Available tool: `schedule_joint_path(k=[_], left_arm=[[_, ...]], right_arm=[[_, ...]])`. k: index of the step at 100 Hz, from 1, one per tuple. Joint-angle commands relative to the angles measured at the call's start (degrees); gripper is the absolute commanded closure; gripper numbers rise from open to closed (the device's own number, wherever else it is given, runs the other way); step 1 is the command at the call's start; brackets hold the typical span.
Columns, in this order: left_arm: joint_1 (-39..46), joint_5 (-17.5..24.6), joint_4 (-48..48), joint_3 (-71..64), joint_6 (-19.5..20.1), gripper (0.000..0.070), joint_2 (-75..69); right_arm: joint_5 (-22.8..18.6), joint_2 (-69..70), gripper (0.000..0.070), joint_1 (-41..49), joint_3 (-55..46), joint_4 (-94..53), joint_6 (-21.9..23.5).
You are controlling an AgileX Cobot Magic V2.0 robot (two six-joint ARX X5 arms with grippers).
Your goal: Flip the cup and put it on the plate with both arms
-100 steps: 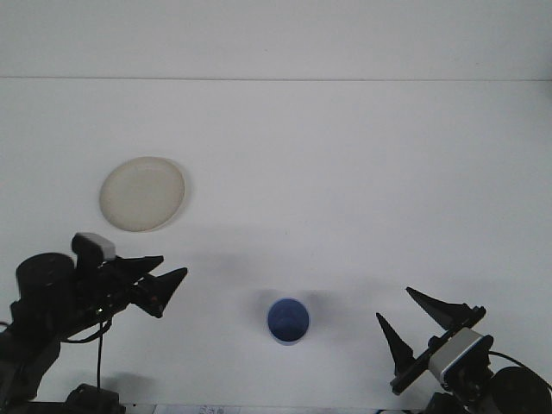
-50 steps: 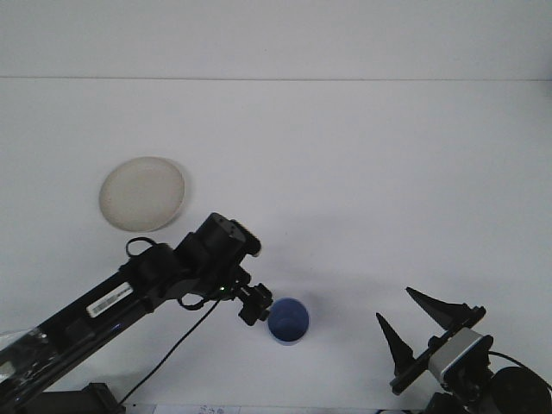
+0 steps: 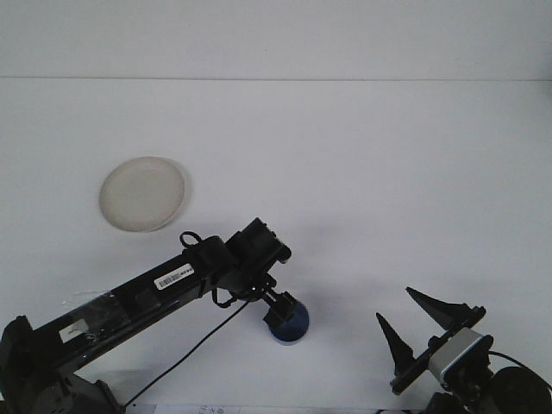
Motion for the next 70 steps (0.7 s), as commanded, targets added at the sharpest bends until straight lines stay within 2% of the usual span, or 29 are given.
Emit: schedule_joint_path(k=[1,6,16,28,34,48,70], left_arm=[[-1.09,-0.83,0.61,1.49,0.92,0.0221,1.95],[-1.51,-1.03,0.92,1.49,1.16,0.0253,2.69],[-2.23,-1.07,1.18,1.49,1.42,0.0264,3.93],[-2.86,-1.07,0.83,1.49,1.46,0.0381,5.46],[-3.04,-1.09,0.7,1.49,1.51,0.0456,5.81],[-3.26,-1.09,0.66,1.53,1.57,0.0693,5.86],[-3.21,-1.62,-3.98,4.81,5.27,0.0693,5.73]], right_arm=[[0.02,-0.02,0.025,0.57,0.24,0.46,-0.13],[0.02,-0.02,0.025,0.57,0.24,0.48,-0.11],[0.02,-0.04,0.025,0.57,0.24,0.48,0.07],[0.02,-0.04,0.025,0.57,0.24,0.48,0.07],[0.02,-0.02,0.025,0.57,0.24,0.5,0.26],[0.02,-0.02,0.025,0.57,0.24,0.5,0.39],[0.02,-0.04,0.025,0.57,0.24,0.5,0.74]])
